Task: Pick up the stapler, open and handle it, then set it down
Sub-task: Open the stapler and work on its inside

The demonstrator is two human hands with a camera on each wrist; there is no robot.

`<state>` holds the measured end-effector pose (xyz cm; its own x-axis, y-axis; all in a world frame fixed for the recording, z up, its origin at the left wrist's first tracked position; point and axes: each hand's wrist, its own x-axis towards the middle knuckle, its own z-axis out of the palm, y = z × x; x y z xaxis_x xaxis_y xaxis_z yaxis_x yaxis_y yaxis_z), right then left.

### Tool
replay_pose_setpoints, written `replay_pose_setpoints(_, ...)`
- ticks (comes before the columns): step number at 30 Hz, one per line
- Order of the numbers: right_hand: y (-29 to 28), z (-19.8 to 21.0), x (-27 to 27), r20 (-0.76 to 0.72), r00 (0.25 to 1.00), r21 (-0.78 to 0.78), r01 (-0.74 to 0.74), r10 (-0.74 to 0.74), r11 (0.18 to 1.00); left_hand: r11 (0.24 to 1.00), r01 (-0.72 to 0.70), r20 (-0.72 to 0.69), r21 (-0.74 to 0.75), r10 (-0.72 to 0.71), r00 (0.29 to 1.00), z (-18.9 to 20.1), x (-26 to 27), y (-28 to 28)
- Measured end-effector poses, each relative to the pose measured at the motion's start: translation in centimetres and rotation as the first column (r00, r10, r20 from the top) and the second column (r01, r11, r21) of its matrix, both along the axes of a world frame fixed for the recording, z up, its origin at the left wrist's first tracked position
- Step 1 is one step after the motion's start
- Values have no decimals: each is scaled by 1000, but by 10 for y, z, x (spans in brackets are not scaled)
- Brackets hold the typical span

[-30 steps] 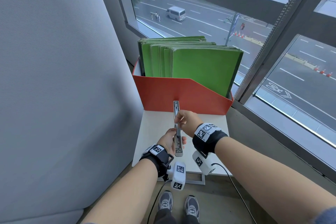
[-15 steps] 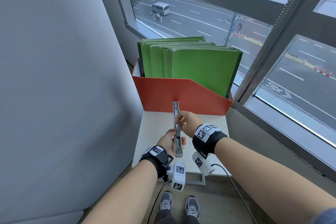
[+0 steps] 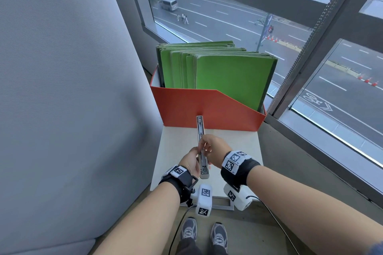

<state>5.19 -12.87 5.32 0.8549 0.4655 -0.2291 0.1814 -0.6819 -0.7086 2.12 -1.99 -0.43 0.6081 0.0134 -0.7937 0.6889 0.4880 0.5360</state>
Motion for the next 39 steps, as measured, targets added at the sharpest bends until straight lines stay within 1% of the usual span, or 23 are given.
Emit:
replay_pose_setpoints(6,-5,-19,-14,23,999,75,43,-45,996,1000,3,-14,-16,-3,1000,2,-1,2)
replay_pose_setpoints(7,-5,-20,-16,19,999,70,33,-35,997,1000,-4,-14,-9,3,1000,2,-1,2)
replay_pose_setpoints(10,-5,-24,-23,11,998,-12,-63,63,998,1000,-10,-12,2,10,1000,-1,-1,4)
replay_pose_setpoints(12,-7,-23,-22,8,998,17,-63,63,998,1000,-7,-14,12,7,1000,-2,-1,5)
replay_pose_setpoints(14,-11,-20,-11,30,999,88,40,-43,995,999,24,1,22,-24,1000,-1,-2,6)
replay_pose_setpoints(16,-16,-17,8,15,979,110,201,-204,973,995,86,10,54,-86,996,-3,-3,7)
replay_pose_setpoints(17,-18,-18,19,-19,963,98,270,-269,958,990,119,15,71,-120,993,-3,-3,7)
replay_pose_setpoints(19,-21,-21,39,-112,930,47,356,-350,933,980,175,14,100,-177,984,-3,-4,7)
replay_pose_setpoints(21,-21,-20,52,-236,883,13,419,-405,908,969,225,20,102,-228,973,-1,-6,6)
replay_pose_setpoints(24,-18,-10,62,-422,785,88,533,-453,842,950,296,37,101,-301,953,0,-6,6)
replay_pose_setpoints(26,-16,-6,67,-484,747,129,576,-456,807,943,319,38,98,-324,945,1,-6,8)
replay_pose_setpoints(28,-14,-6,73,-488,738,132,591,-467,796,936,336,32,100,-341,940,1,-7,9)
replay_pose_setpoints(32,-13,-12,79,-468,737,121,600,-487,791,940,333,1,77,-335,942,0,-6,12)
replay_pose_setpoints(34,-14,-10,79,-449,752,139,593,-483,793,941,331,-15,72,-331,944,-1,-4,14)
replay_pose_setpoints(36,-16,-5,75,-413,792,187,557,-450,809,945,321,-37,63,-319,947,-3,-2,14)
replay_pose_setpoints(39,-14,7,69,-297,890,216,414,-345,884,957,288,-77,29,-285,955,-6,3,13)
